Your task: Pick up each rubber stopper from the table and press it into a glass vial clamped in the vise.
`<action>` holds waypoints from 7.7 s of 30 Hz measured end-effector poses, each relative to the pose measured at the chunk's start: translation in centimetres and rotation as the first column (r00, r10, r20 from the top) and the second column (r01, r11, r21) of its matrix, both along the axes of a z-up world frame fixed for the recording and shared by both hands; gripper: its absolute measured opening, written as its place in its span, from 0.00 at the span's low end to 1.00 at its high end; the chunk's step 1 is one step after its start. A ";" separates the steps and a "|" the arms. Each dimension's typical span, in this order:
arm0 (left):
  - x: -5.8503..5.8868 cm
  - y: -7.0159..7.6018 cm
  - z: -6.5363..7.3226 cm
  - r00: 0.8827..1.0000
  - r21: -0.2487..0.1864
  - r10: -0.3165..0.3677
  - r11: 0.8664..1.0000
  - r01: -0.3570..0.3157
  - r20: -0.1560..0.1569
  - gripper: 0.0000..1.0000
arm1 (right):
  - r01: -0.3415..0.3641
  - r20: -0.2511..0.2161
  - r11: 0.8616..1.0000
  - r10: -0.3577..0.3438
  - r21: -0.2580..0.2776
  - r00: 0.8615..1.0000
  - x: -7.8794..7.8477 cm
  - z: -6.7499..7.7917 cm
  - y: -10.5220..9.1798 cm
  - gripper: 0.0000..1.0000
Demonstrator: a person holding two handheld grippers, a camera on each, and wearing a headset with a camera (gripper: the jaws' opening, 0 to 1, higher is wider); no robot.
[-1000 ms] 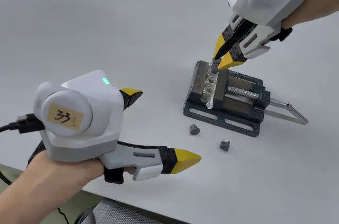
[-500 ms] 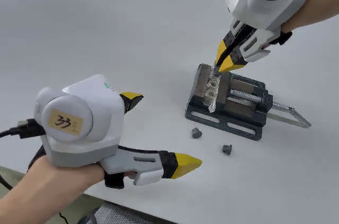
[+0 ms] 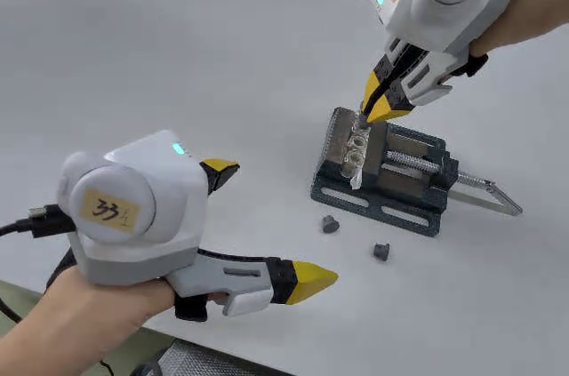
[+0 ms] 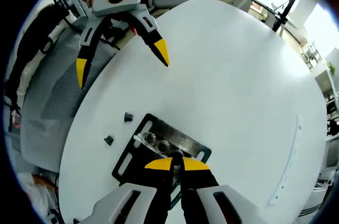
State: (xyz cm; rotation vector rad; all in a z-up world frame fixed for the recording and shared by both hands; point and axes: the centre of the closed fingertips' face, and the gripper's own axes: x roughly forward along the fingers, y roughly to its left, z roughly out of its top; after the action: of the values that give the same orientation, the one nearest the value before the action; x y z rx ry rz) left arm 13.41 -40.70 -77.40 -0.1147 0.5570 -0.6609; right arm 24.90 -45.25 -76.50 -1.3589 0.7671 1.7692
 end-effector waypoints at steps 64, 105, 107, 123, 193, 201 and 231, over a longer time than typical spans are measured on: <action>0.5 0.0 0.0 1.000 -0.013 0.017 1.000 -0.017 0.002 0.95 | 0.186 0.057 0.980 -0.182 -0.076 0.982 0.3 -0.5 0.3 0.00; 0.6 0.6 0.4 0.999 -0.003 0.029 1.000 -0.029 0.013 0.95 | 0.272 0.030 0.961 -0.271 -0.041 0.962 -0.1 -0.2 -0.5 0.00; 0.6 0.5 0.4 1.000 -0.001 0.027 1.000 -0.027 0.014 0.95 | 0.272 0.029 0.961 -0.271 -0.040 0.962 0.1 -0.3 -0.4 0.00; 0.5 0.4 0.4 1.000 0.004 0.015 1.000 -0.015 0.010 0.95 | 0.279 0.024 0.960 -0.279 -0.017 0.960 0.8 0.5 -0.6 0.01; 0.8 -0.7 0.2 1.000 -0.005 -0.006 1.000 0.006 -0.002 0.95 | 0.368 0.006 0.929 -0.369 0.035 0.930 0.0 -0.3 -0.3 0.00; 0.9 -0.7 0.3 1.000 0.000 -0.010 1.000 0.010 0.001 0.95 | 0.336 0.017 0.940 -0.337 0.051 0.941 0.1 -0.2 -0.1 0.00; 1.3 -0.3 1.3 0.999 0.014 -0.021 1.000 0.021 0.024 0.95 | 0.445 -0.102 0.876 -0.433 0.189 0.896 -2.5 0.1 -2.3 0.56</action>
State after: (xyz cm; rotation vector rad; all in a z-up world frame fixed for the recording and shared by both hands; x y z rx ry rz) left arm 14.70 -40.97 -76.11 -0.0876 0.5399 -0.6777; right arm 22.37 -47.53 -76.38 -0.9097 0.8206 1.4788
